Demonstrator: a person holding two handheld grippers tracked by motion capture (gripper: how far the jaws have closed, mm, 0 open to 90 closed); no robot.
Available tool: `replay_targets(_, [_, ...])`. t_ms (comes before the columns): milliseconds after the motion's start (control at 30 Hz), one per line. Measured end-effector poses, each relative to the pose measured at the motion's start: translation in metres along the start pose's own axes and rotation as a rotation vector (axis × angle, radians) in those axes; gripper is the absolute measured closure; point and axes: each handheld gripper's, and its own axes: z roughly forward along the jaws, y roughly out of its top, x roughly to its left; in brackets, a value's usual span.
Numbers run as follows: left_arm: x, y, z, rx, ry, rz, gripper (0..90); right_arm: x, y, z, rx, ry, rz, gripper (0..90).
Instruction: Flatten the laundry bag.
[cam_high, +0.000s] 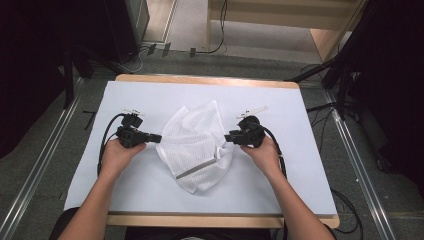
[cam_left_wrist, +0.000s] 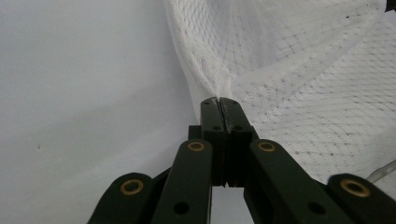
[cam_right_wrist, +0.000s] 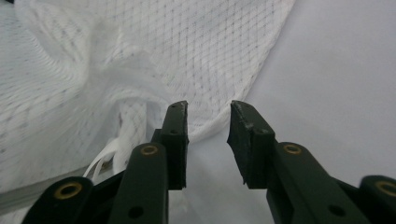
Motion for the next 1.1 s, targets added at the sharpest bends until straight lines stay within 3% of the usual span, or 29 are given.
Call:
replay_targets(133, [-0.002, -0.001, -0.001, -0.014, 0.003, 0.006, 90.0, -0.004, 0.002, 0.013, -0.008, -0.003, 0.033, 54.2])
replay_targets(300, [-0.002, -0.003, -0.002, -0.025, 0.003, 0.003, 90.0, -0.005, 0.003, 0.027, 0.013, -0.004, 0.044, 51.8])
replay_targets(400, [-0.001, -0.005, -0.004, -0.038, 0.005, 0.000, 90.0, 0.001, 0.006, 0.039, 0.036, -0.027, 0.012, 61.1])
replay_targets(500, [0.000, -0.006, -0.006, -0.048, 0.013, -0.001, 90.0, 0.004, 0.008, 0.043, 0.035, -0.057, -0.018, 83.4])
replay_targets(567, [0.001, -0.007, -0.008, -0.054, 0.020, -0.005, 90.0, 0.004, 0.010, 0.044, 0.049, -0.057, -0.021, 89.8])
replay_targets(633, [0.004, -0.007, -0.011, -0.060, 0.028, -0.012, 90.0, 0.002, 0.012, 0.042, 0.057, -0.046, -0.012, 90.0])
replay_targets(800, [0.010, -0.009, -0.018, -0.080, 0.030, -0.034, 90.0, -0.003, 0.016, 0.027, 0.017, -0.052, -0.002, 90.0])
replay_targets(833, [0.012, -0.009, -0.020, -0.088, 0.028, -0.037, 90.0, -0.007, 0.017, 0.018, -0.002, -0.050, 0.010, 90.0])
replay_targets(1100, [0.011, -0.009, -0.023, -0.094, 0.012, -0.038, 90.0, -0.017, 0.014, -0.009, -0.045, -0.034, 0.031, 90.0])
